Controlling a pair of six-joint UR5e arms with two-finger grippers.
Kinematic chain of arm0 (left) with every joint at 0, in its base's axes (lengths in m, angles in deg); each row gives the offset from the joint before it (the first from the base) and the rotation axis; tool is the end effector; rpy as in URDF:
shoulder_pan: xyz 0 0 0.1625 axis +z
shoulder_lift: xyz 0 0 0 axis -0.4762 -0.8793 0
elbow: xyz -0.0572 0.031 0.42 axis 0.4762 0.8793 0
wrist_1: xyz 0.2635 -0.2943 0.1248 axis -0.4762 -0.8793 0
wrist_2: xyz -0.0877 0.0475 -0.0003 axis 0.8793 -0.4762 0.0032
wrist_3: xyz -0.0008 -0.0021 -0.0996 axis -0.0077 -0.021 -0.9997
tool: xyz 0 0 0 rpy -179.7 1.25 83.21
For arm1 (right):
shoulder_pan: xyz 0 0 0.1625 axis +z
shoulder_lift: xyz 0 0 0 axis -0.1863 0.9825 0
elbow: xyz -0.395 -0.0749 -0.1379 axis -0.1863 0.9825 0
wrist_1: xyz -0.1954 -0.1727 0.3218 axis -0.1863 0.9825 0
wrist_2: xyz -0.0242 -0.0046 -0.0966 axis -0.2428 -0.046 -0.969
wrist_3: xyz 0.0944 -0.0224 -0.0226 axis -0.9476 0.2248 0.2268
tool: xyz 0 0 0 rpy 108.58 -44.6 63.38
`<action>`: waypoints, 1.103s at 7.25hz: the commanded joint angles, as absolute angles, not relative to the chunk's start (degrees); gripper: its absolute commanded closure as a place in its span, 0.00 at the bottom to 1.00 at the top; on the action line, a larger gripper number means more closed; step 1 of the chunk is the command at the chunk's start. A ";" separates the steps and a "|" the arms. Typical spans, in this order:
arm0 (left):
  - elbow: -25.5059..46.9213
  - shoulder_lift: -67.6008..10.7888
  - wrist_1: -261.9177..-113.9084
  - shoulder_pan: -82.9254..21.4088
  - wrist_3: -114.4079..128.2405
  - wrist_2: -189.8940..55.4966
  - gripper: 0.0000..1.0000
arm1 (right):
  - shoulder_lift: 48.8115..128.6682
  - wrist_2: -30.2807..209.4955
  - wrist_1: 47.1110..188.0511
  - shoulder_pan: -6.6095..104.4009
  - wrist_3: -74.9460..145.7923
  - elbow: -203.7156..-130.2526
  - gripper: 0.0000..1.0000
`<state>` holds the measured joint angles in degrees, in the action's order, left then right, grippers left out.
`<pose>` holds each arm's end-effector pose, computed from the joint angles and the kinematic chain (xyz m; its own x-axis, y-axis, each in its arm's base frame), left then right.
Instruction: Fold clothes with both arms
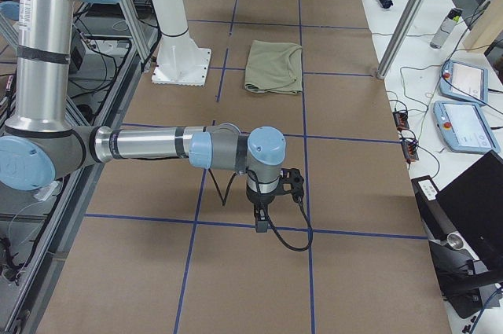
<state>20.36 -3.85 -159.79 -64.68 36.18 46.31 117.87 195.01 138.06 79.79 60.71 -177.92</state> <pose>-0.0876 -0.4537 0.6108 0.6991 0.2583 -0.6667 -0.1251 0.9623 0.2416 0.0752 -0.4205 0.6308 0.7754 -0.1208 0.6199 0.1106 0.9923 0.0551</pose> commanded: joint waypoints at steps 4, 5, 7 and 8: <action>20.37 -3.63 -159.79 -64.81 36.06 46.27 0.00 | 117.81 194.46 137.78 80.05 61.33 -178.49 0.00; 20.29 -3.63 -159.79 -64.81 36.06 46.27 0.00 | 117.81 194.47 137.78 79.97 61.50 -178.58 0.00; 20.29 -3.63 -159.79 -64.81 36.06 46.27 0.00 | 117.81 194.55 137.78 79.97 61.07 -178.58 0.00; 20.29 -3.54 -159.79 -64.81 36.06 46.27 0.00 | 117.90 194.47 137.78 80.05 60.89 -178.58 0.00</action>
<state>20.29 -3.60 -159.79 -64.81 36.06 46.27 117.84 194.50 137.78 80.01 61.17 -178.56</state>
